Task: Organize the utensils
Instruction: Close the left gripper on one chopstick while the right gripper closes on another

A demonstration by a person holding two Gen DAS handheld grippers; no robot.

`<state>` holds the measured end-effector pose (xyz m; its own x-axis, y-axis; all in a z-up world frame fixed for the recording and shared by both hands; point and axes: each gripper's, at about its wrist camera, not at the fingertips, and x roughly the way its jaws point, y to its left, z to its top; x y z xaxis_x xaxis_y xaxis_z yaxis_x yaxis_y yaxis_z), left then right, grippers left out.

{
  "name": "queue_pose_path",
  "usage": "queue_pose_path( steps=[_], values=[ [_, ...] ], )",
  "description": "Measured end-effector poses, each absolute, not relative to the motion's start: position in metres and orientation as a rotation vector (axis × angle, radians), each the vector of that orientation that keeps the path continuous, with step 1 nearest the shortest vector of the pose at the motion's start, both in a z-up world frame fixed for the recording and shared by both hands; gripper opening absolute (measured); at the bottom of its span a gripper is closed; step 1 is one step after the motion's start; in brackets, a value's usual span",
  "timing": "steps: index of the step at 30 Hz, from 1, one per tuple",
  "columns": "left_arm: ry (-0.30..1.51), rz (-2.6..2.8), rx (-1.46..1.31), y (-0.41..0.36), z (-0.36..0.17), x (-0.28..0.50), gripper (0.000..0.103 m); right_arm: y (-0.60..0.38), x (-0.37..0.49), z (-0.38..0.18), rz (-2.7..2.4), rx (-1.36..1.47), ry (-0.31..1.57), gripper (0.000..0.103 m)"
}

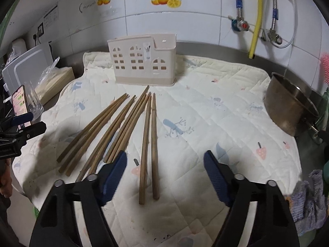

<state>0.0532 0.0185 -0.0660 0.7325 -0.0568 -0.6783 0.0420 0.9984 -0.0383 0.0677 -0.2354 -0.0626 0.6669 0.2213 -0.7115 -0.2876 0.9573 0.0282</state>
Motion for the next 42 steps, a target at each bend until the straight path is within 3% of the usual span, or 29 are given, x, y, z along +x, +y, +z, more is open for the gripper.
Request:
queue_pose_path(
  steps=[8, 12, 17, 25, 37, 42],
  values=[
    [0.805, -0.140, -0.040, 0.009, -0.088, 0.061, 0.058, -0.232, 0.076, -0.080, 0.313, -0.083, 0.847, 0.047],
    [0.837, -0.187, -0.045, 0.000, -0.099, 0.067, 0.038, -0.230, 0.079, -0.085, 0.321, -0.090, 0.858, 0.042],
    [0.877, -0.210, -0.055, -0.005, -0.112, 0.081, 0.023, -0.228, 0.083, -0.089, 0.335, -0.089, 0.871, 0.035],
    [0.895, -0.215, -0.046, -0.007, -0.118, 0.093, 0.016, -0.225, 0.090, -0.097, 0.348, -0.090, 0.890, 0.020],
    [0.902, -0.218, -0.055, -0.006, -0.122, 0.101, 0.015, -0.216, 0.091, -0.106, 0.327, -0.155, 0.894, 0.014],
    [0.897, -0.217, -0.049, -0.008, -0.120, 0.101, 0.006, -0.218, 0.092, -0.103, 0.323, -0.139, 0.890, 0.007]
  ],
)
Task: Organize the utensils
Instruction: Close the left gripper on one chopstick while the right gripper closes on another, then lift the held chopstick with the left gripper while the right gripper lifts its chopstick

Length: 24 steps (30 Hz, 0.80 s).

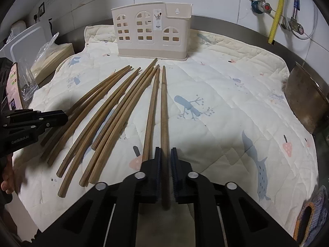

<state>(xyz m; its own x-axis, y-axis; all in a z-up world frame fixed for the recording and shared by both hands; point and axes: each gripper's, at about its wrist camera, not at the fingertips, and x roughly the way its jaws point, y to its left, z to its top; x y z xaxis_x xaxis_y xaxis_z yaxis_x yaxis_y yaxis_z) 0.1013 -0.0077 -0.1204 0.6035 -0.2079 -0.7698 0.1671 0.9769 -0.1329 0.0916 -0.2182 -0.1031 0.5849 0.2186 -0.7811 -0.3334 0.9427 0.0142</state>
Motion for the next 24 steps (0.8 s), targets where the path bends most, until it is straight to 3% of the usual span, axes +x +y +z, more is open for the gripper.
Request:
queue_pose_path(
  steps=[6, 24],
  values=[
    [0.870, -0.218, -0.051, -0.005, -0.108, 0.098, 0.006, -0.220, 0.087, -0.090, 0.315, -0.131, 0.852, 0.007],
    [0.704, -0.274, 0.000, -0.003, -0.008, 0.127, 0.006, -0.224, 0.124, 0.029, 0.372, -0.073, 0.600, 0.007]
  ],
)
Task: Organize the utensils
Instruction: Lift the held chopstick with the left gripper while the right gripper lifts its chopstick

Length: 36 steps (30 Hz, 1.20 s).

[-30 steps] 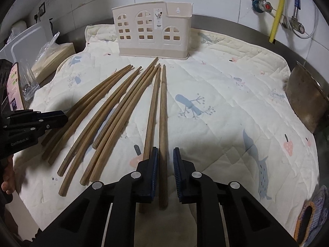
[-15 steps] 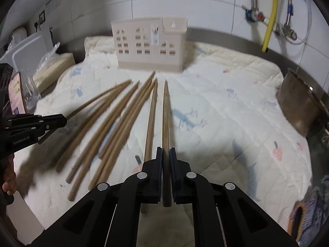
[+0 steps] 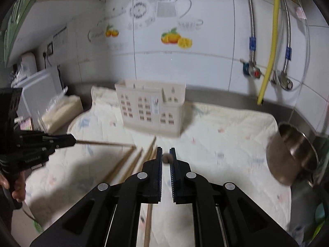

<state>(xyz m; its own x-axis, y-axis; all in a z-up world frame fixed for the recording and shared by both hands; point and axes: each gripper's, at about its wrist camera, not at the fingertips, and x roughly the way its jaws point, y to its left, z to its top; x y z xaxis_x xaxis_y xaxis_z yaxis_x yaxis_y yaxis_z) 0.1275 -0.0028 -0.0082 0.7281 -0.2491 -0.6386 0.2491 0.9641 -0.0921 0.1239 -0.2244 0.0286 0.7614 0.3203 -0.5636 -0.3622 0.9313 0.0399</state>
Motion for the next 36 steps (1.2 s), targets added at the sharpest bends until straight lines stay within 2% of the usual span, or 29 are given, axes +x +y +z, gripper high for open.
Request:
queue_pose_path(
  steps=[9, 16, 23, 27, 36],
  values=[
    [0.654, -0.289, 0.031, -0.006, 0.037, 0.151, 0.006, -0.223, 0.161, 0.093, 0.425, -0.078, 0.546, 0.007],
    [0.548, -0.298, 0.067, -0.007, 0.103, 0.160, 0.006, -0.218, 0.195, 0.142, 0.457, -0.113, 0.545, 0.007],
    [0.435, -0.273, 0.110, -0.011, 0.163, 0.189, 0.006, -0.207, 0.236, 0.152, 0.435, -0.151, 0.582, 0.007],
    [0.432, -0.250, 0.109, -0.011, 0.167, 0.219, 0.006, -0.199, 0.257, 0.141, 0.437, -0.156, 0.629, 0.007],
    [0.556, -0.211, 0.043, 0.005, 0.117, 0.278, 0.006, -0.188, 0.287, 0.102, 0.429, -0.164, 0.715, 0.007]
  ],
)
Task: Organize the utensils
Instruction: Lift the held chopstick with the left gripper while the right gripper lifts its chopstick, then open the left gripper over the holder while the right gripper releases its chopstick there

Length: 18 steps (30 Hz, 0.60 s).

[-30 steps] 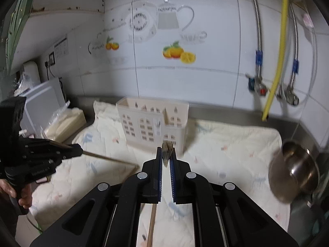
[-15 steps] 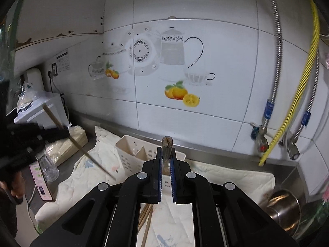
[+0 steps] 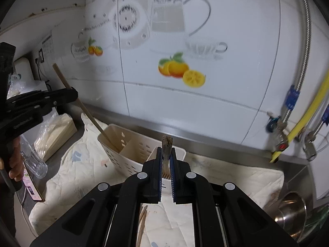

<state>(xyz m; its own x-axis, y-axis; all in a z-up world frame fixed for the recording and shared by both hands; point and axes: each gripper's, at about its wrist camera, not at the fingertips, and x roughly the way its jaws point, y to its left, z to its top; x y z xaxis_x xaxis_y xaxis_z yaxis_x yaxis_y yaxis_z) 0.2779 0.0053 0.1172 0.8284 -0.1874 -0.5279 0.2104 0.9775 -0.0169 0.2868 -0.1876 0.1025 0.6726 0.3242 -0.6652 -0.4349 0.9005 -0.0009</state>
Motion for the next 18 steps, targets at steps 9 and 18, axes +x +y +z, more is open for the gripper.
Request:
queue_pose_path(
  steps=[9, 18],
  values=[
    [0.617, -0.190, -0.003, 0.022, 0.094, 0.297, 0.008, -0.190, 0.300, 0.089, 0.412, -0.139, 0.724, 0.009],
    [0.561, -0.165, -0.036, 0.033, 0.111, 0.274, 0.047, -0.202, 0.278, 0.113, 0.391, -0.128, 0.638, 0.034]
  ],
)
